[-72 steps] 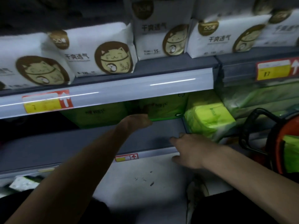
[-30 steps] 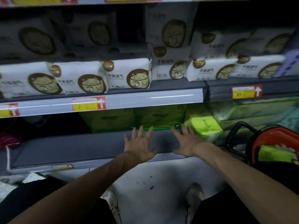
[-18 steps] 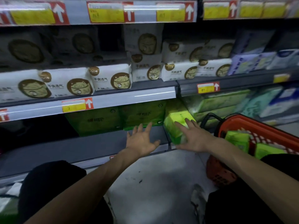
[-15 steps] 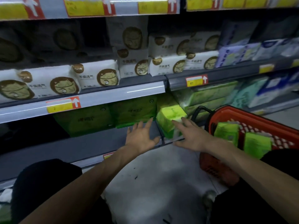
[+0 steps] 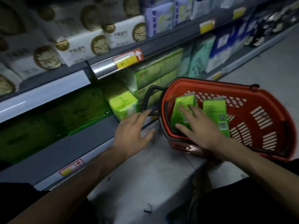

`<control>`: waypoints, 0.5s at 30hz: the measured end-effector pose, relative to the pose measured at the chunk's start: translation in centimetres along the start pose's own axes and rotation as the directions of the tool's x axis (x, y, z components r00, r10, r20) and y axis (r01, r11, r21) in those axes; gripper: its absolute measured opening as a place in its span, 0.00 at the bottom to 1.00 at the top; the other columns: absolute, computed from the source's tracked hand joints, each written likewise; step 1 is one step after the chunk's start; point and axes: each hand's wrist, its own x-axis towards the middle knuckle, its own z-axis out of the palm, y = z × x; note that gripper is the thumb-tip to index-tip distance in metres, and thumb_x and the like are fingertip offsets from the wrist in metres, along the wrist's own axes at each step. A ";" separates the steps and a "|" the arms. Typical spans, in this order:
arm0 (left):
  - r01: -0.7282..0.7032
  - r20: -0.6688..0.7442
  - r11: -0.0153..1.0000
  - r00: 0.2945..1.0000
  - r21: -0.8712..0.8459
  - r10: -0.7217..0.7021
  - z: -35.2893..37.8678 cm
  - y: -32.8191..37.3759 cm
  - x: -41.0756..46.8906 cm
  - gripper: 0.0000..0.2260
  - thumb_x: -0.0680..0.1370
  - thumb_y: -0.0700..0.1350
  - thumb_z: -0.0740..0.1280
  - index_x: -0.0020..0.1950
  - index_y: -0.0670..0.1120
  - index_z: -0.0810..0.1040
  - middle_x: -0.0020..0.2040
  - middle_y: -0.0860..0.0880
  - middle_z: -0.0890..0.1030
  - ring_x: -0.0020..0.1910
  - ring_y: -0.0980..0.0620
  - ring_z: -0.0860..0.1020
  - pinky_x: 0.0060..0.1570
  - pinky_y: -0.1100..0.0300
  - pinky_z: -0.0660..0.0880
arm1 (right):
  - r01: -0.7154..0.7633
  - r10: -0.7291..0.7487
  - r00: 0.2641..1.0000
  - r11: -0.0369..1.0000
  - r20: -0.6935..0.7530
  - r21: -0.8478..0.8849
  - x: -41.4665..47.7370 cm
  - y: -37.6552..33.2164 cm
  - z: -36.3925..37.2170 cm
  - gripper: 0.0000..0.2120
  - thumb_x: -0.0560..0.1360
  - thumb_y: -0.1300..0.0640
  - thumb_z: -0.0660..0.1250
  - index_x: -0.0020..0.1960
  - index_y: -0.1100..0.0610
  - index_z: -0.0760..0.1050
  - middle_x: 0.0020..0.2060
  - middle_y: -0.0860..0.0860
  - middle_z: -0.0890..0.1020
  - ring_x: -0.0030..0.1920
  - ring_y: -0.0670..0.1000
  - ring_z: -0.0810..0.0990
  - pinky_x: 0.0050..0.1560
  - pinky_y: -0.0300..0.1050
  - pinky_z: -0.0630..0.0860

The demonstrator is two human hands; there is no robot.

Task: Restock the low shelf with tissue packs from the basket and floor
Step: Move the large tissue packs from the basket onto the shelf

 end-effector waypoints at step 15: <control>-0.018 0.403 0.995 0.915 0.101 -0.024 8.9 13.8 13.8 0.35 0.79 0.60 0.66 0.83 0.53 0.57 0.73 0.41 0.68 0.71 0.37 0.70 0.63 0.44 0.74 | -0.314 0.342 0.920 0.935 0.191 -0.163 1.0 9.2 2.1 0.38 0.77 0.35 0.63 0.81 0.51 0.57 0.77 0.64 0.60 0.78 0.67 0.56 0.77 0.59 0.59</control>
